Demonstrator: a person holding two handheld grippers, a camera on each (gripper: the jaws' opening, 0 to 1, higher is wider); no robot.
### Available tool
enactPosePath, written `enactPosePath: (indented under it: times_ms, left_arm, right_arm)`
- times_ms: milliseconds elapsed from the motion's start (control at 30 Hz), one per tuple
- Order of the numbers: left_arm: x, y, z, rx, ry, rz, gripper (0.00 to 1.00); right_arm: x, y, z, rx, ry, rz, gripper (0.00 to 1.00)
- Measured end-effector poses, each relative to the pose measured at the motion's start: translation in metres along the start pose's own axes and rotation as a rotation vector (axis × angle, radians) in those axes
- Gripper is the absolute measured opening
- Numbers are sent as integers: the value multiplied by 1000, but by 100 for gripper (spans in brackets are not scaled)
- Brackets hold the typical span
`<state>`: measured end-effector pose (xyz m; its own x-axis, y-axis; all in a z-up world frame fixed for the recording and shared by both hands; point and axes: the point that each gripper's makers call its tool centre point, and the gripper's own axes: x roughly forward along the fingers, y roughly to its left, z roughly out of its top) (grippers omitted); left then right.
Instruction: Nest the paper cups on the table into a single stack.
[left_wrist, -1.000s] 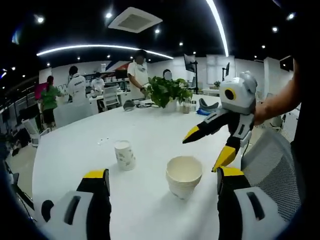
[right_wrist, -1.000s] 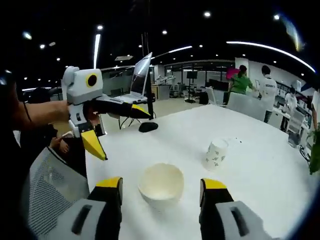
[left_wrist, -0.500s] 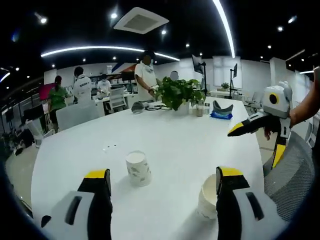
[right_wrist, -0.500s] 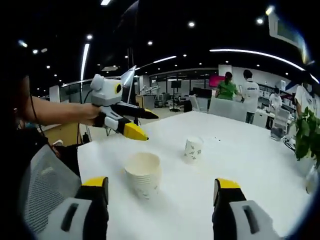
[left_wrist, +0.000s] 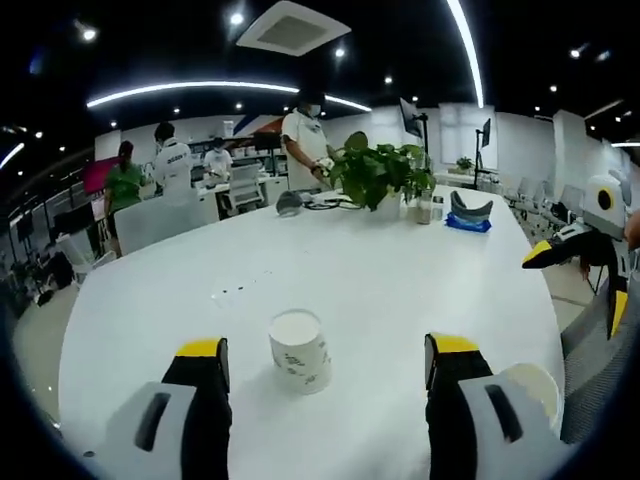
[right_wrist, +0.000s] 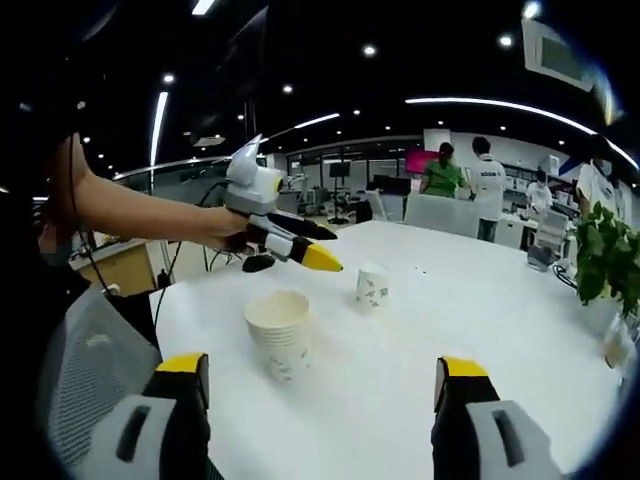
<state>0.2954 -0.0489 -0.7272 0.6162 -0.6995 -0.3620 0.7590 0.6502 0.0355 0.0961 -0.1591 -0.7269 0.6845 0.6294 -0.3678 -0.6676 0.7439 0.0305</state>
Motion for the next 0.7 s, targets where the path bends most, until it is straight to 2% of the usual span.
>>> enactPosePath:
  times_ms: [233, 433, 700]
  left_arm:
    - [22, 6, -6, 10, 25, -6, 69]
    - [46, 23, -13, -13, 42, 25, 60]
    - [70, 29, -23, -13, 98, 22, 51]
  right_arm:
    - [-3, -2, -6, 10, 7, -14, 94]
    - [-6, -6, -10, 25, 7, -36, 93]
    - [-9, -8, -10, 32, 5, -57, 92]
